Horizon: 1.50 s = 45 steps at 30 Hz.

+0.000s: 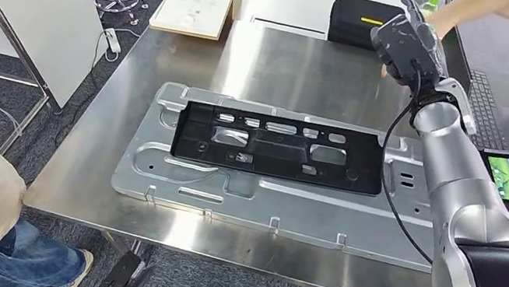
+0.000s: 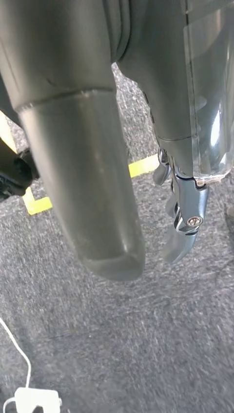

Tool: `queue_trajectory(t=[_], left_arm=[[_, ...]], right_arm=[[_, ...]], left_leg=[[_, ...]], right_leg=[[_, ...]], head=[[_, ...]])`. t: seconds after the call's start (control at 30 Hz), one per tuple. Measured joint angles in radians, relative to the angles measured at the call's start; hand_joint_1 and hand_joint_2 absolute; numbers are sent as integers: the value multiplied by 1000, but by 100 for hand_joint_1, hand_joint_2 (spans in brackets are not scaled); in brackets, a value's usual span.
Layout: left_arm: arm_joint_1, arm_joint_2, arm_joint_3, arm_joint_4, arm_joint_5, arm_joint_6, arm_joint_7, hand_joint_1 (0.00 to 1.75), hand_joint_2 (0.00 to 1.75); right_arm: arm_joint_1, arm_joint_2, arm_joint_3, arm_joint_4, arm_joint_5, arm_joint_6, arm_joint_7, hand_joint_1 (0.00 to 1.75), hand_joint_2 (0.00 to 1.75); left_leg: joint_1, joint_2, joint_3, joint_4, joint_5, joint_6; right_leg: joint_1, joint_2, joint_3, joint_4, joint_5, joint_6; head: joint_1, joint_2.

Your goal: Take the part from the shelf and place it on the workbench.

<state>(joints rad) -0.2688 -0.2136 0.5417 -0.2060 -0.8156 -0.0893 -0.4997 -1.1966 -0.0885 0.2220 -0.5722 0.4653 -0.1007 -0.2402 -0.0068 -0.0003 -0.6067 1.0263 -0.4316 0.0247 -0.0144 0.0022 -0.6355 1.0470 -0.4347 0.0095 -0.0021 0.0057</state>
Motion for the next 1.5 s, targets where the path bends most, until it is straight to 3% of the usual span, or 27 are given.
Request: queue_trajectory(t=[0.1,0.2,0.23,0.27,0.3,0.37,0.43,0.53,0.6,0.7,0.73,0.77,0.8,0.87,0.93,1.07,1.13,1.23,1.27,1.3,1.33,1.4,1.43,1.5], left_arm=[[0,0,0,0,0,1,0,0,0],[0,0,0,0,0,2,2,0,0],[1,0,0,0,0,3,4,0,0],[1,0,0,0,0,5,7,0,0],[2,0,0,0,-1,7,10,0,0],[1,0,0,0,-1,9,14,0,0],[-1,1,0,0,-1,10,17,0,0],[-1,1,0,0,0,10,21,0,0],[-2,1,0,0,5,5,33,0,0],[-3,-1,1,0,17,-6,72,0,0],[-2,-1,2,0,20,-9,85,0,0],[0,-2,3,0,23,-11,94,0,0],[1,-2,4,0,24,-14,101,0,0],[1,-5,6,0,24,-17,106,0,0],[-2,-7,8,0,24,-19,109,0,0],[-1,-7,10,0,24,-19,112,0,0],[-1,-7,10,0,23,-18,112,0,0],[-2,-7,10,0,21,-17,112,0,0],[-2,-7,10,0,20,-16,112,0,0],[-2,-7,10,0,20,-15,112,0,0],[-3,-7,10,0,19,-14,112,0,0],[-5,-6,10,0,18,-12,112,0,0],[-8,-6,10,0,18,-11,112,0,0],[-12,-5,10,-1,18,-9,111,0,0]], right_arm=[[0,0,0,0,-3,-6,-3,0,0],[3,0,0,0,-7,-10,-9,0,0],[6,0,0,0,-8,-14,-13,0,0],[9,0,0,-1,-10,-19,-18,0,0],[12,0,0,-2,-12,-25,-25,0,0],[15,0,0,-8,-15,-37,-35,0,0],[15,0,-1,-14,-16,-42,-40,0,0],[20,-1,-1,-17,-16,-46,-41,0,0],[22,-2,-2,-24,-12,-56,-46,0,0],[32,-6,-3,-37,-8,-75,-54,0,0],[40,-7,-3,-41,-6,-79,-55,0,0],[49,-7,-3,-45,-4,-82,-55,0,0],[55,-7,-3,-51,-2,-83,-54,0,0],[60,-7,-3,-63,2,-85,-53,0,0],[59,-7,-3,-73,3,-86,-52,0,0],[62,-7,-3,-79,4,-88,-52,0,0],[60,-7,-3,-82,4,-89,-52,0,0],[61,-6,-3,-85,4,-91,-52,0,0],[62,-6,-3,-85,4,-91,-52,0,0],[63,-6,-3,-85,4,-92,-52,0,0],[63,-6,-3,-86,4,-93,-53,0,0],[63,-6,-3,-92,4,-95,-55,0,0],[63,-7,-4,-96,4,-96,-56,0,0],[63,-9,-4,-101,3,-97,-58,0,0]], left_leg=[[3,0,-16,36,-28,-16],[11,0,-99,219,-117,-33],[13,0,-125,271,-132,-35],[13,0,-136,290,-129,-36],[13,0,-125,265,-106,-34],[11,-1,-63,127,-33,-23],[6,-1,-9,13,4,-10],[4,-1,5,-16,8,1],[8,1,10,-32,20,12],[8,4,9,-38,30,23],[8,4,7,-36,31,23],[8,4,5,-33,31,23],[9,4,2,-28,30,22],[10,4,-7,-12,25,17],[6,2,-21,5,20,7],[6,0,-36,16,22,-13],[9,-1,-53,58,-23,-26],[15,0,-100,225,-143,-37],[15,0,-104,262,-161,-37],[15,-1,-91,265,-163,-35],[15,-1,-58,227,-149,-30],[9,-1,39,88,-113,-14],[4,-1,73,31,-99,-6],[-5,0,87,-8,-86,4]], right_leg=[[-6,-1,3,-7,6,-16],[-9,-1,3,-10,7,-24],[-8,-1,3,-10,7,-24],[-8,0,3,-10,7,-24],[-8,0,4,-9,7,-23],[-8,0,7,-10,6,-22],[-6,1,6,-11,7,-15],[-6,2,5,-16,9,3],[-7,1,-4,5,-9,12],[-8,1,-73,164,-102,18],[-9,1,-97,219,-124,21],[-10,0,-109,247,-128,23],[-11,0,-103,238,-112,25],[-15,-2,-48,127,-52,28],[-13,0,-4,32,-16,23],[-9,1,-8,14,-1,-4],[-12,-2,-16,9,12,-18],[-12,-3,-39,7,33,-26],[-10,-3,-48,7,41,-26],[-9,-3,-58,7,49,-26],[-7,-3,-68,7,58,-25],[-5,-3,-83,5,77,-22],[-6,-3,-86,2,86,-17],[-10,-5,-86,-9,104,-5]], head=[[0,0],[0,0],[0,0],[0,0],[0,0],[0,0],[0,0],[0,0],[0,0],[1,0],[1,0],[1,0],[1,0],[1,0],[0,0],[0,0],[0,0],[0,0],[0,0],[0,0],[0,0],[0,0],[0,0],[-1,0]])
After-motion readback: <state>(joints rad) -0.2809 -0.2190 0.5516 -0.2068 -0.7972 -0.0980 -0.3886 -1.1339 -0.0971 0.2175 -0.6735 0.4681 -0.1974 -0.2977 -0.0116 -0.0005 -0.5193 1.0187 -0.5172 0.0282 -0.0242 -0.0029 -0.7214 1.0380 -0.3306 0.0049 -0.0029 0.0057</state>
